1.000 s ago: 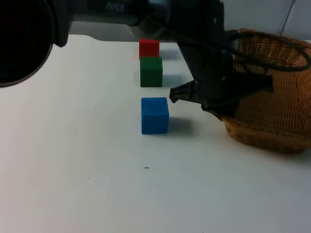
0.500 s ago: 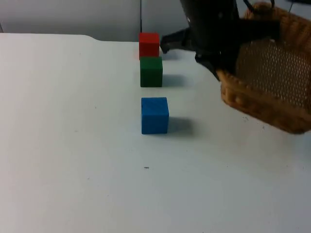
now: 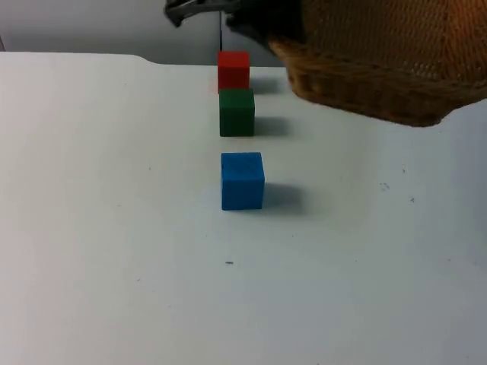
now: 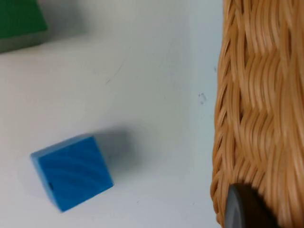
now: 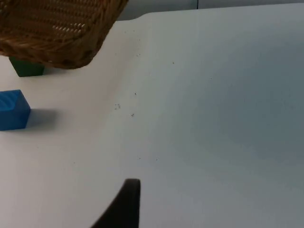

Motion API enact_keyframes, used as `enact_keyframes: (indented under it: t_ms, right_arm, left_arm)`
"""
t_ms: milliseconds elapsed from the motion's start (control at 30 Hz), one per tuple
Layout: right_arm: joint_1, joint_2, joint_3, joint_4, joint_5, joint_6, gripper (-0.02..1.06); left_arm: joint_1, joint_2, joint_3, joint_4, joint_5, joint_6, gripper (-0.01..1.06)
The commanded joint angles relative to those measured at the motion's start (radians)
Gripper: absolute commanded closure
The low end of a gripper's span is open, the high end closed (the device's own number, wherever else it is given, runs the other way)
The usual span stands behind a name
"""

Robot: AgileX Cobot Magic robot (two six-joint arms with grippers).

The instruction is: Pick up the basket with the left hand and place the blue cube into the basket with the right hand.

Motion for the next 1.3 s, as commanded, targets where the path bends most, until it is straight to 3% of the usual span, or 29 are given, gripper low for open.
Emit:
enact_keyframes:
  t_ms: [0,33,167,367,567,667,700,767,800,1167,1267]
  right_arm:
    - [-0.003,-0.002,0.008,-0.007,-0.013,0.003,0.00]
    - [-0.003,-0.002,0.008,-0.007,-0.013,0.003,0.00]
    - [-0.003,-0.002,0.008,-0.007,-0.013,0.003,0.00]
    - [-0.003,-0.002,0.008,-0.007,-0.013,0.003,0.00]
    - [-0.003,-0.002,0.008,-0.007,-0.013,0.003,0.00]
    - [-0.003,-0.002,0.008,-0.007,-0.013,0.003,0.00]
    - [-0.003,-0.002,0.008,-0.007,-0.013,0.003,0.00]
    - [-0.003,-0.002,0.008,-0.007,-0.013,0.003,0.00]
    - [-0.003,-0.002,0.008,-0.007,-0.013,0.003,0.00]
    - [-0.003,-0.002,-0.006,0.005,-0.033,0.000,0.00]
    - [-0.003,-0.002,-0.035,0.033,-0.133,-0.008,0.00]
  left_arm:
    - [0.078,-0.150,0.207,-0.127,-0.091,0.137,1.05]
    - [0.078,-0.150,0.207,-0.127,-0.091,0.137,1.05]
    - [0.197,-0.306,0.438,-0.165,-0.095,0.253,1.05]
    - [0.325,-0.449,0.610,-0.167,-0.103,0.318,1.05]
    - [0.549,-0.598,0.805,-0.312,-0.040,0.525,1.05]
    - [0.704,-0.647,0.897,-0.429,0.068,0.726,1.05]
    - [0.704,-0.647,0.897,-0.429,0.068,0.726,1.05]
    - [0.813,-0.671,0.957,-0.431,0.115,0.782,1.05]
    - [0.848,-0.679,0.978,-0.425,0.094,0.786,1.05]
    - [0.986,-0.708,0.994,-0.314,0.104,0.799,1.05]
    - [1.004,-0.708,0.994,-0.320,0.114,0.816,1.05]
